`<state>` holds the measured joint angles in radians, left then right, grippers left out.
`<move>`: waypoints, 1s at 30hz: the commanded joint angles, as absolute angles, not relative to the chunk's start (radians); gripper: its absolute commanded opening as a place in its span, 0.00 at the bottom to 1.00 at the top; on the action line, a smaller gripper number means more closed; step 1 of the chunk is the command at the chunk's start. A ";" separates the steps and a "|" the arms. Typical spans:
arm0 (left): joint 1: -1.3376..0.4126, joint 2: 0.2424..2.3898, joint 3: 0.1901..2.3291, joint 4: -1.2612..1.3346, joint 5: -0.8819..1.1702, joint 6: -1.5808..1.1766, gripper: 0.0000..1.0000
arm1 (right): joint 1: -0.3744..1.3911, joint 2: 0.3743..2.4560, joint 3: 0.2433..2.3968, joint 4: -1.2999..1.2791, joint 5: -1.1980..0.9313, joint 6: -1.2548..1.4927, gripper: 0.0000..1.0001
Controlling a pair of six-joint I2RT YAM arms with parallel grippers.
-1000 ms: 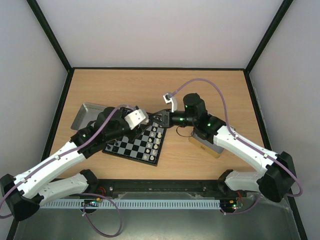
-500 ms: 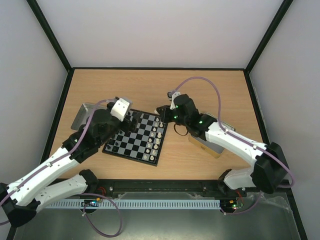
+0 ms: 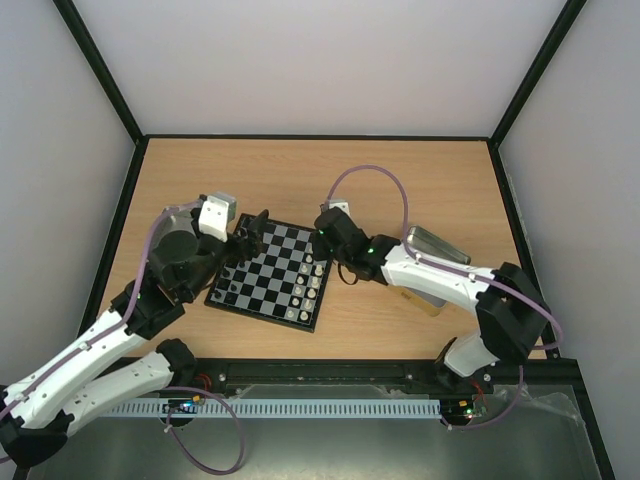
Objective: Set up the chess pieces on the board
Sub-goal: Place the chess piece on the chessboard.
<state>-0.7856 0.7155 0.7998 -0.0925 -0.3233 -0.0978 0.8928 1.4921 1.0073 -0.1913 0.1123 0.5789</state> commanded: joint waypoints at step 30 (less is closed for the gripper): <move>-0.759 0.767 0.764 -0.043 -0.370 -0.111 0.91 | 0.897 1.690 1.022 -0.248 0.144 0.756 0.02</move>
